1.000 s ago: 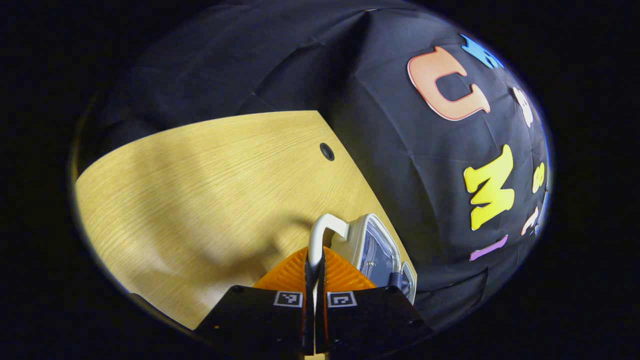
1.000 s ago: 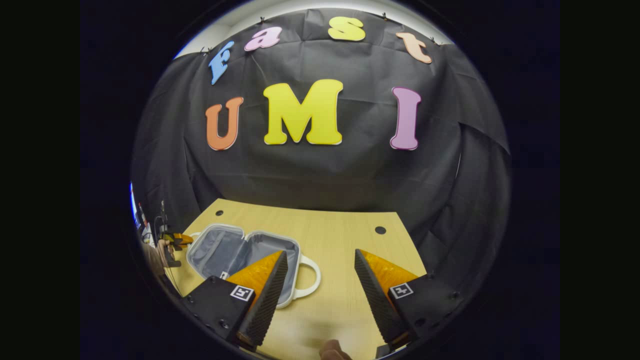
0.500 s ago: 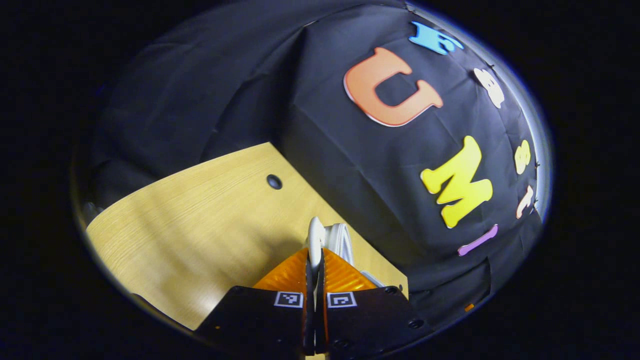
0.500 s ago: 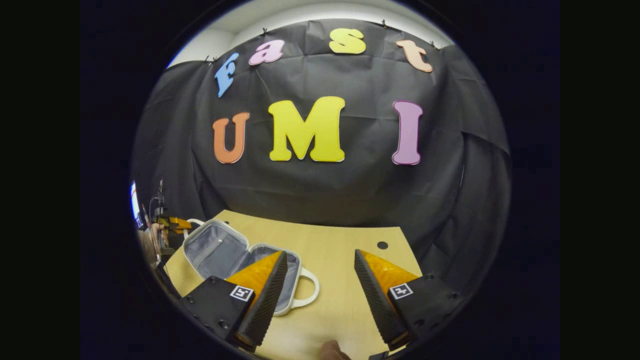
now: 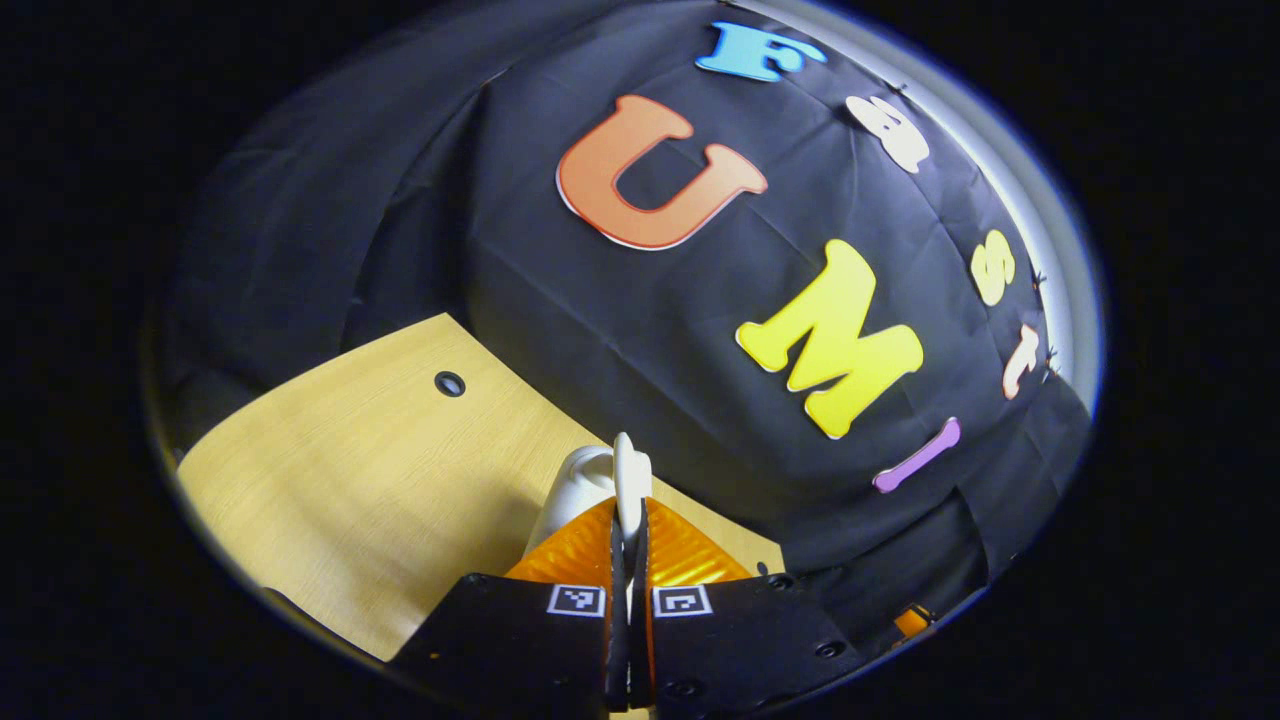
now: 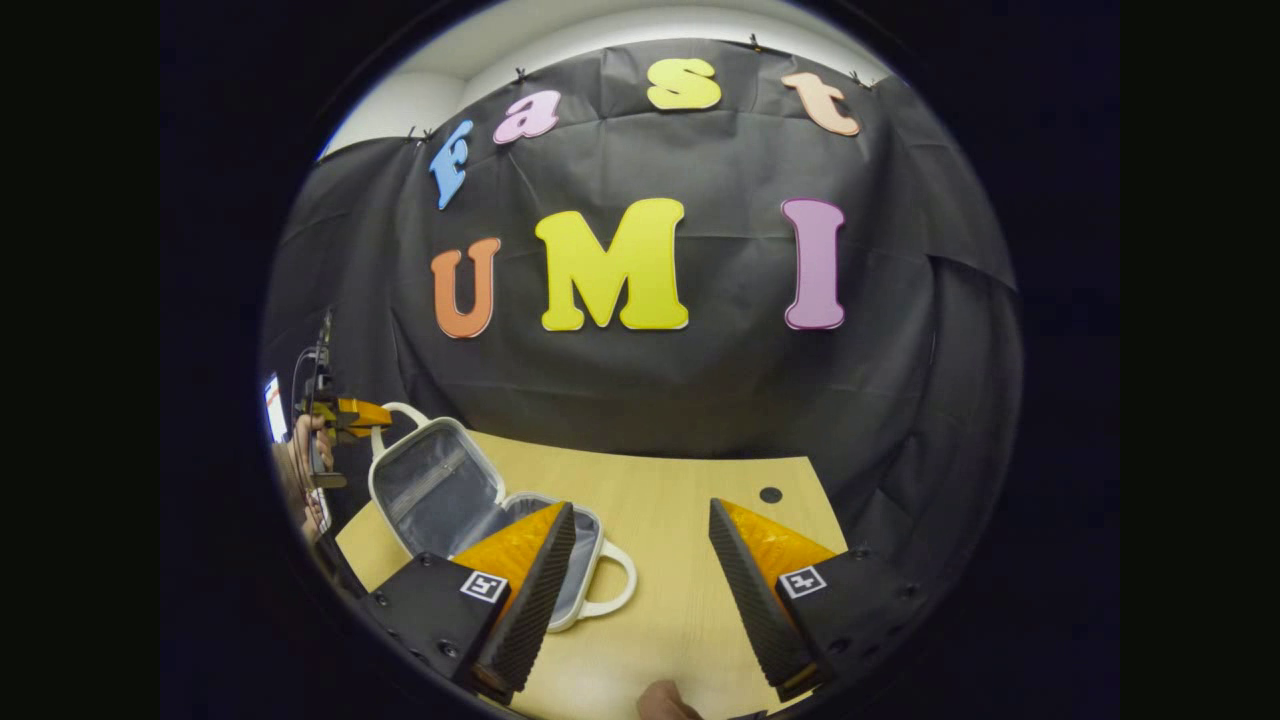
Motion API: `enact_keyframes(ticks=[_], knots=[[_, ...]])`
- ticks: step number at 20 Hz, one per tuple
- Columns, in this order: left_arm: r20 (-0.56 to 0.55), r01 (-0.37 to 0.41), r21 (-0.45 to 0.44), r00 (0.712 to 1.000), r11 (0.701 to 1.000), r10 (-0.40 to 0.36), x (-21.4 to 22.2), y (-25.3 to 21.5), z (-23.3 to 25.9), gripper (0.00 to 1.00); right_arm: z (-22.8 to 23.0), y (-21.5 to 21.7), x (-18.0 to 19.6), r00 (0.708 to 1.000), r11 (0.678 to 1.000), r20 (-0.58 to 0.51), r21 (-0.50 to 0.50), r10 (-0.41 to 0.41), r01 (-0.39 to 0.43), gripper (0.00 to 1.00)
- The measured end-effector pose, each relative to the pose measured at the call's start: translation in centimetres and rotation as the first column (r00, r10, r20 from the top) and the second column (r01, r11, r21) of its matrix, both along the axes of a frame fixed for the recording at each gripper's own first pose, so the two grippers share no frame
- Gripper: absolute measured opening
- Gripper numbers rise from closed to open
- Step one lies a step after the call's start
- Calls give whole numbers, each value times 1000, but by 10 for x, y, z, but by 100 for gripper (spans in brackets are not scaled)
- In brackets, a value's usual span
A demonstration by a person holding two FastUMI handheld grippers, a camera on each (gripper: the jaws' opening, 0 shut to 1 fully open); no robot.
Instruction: First open the suitcase, pack the skin care products into it, and then close the suitcase.
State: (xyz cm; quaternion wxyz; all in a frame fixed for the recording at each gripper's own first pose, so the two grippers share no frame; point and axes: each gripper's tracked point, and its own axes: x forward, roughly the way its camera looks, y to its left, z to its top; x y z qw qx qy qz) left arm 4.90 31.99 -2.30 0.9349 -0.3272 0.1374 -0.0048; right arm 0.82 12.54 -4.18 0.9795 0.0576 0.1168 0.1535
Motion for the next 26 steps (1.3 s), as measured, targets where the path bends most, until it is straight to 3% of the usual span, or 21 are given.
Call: enact_keyframes(ticks=[3, 7, 10, 19, 22, 26], knots=[[-43, 53, 156, 998, 986, -47, 0, -39, 11, 4, -4, -10, 1, 1000, 1000, -10, 11, 0, 0, 80], [-134, 101, 354, 989, 930, -56, 4, -72, 12, 4, -8, -23, 3, 1000, 1000, -20, 14, -4, 4, 80], [-162, 143, 437, 984, 888, -78, 7, -103, 14, 4, -11, -34, 2, 1000, 1000, -18, 15, -9, 9, 80], [-298, 357, 538, 928, 763, -224, 15, -236, -34, 3, -28, -92, 1, 996, 996, -56, 47, -76, 79, 80], [-359, 411, 558, 903, 721, -237, 21, -267, -61, 3, -35, -114, -1, 992, 992, -69, 56, -105, 109, 77], [-457, 481, 569, 859, 667, -229, 28, -312, -108, 4, -47, -140, -5, 986, 987, -88, 66, -141, 147, 82]])
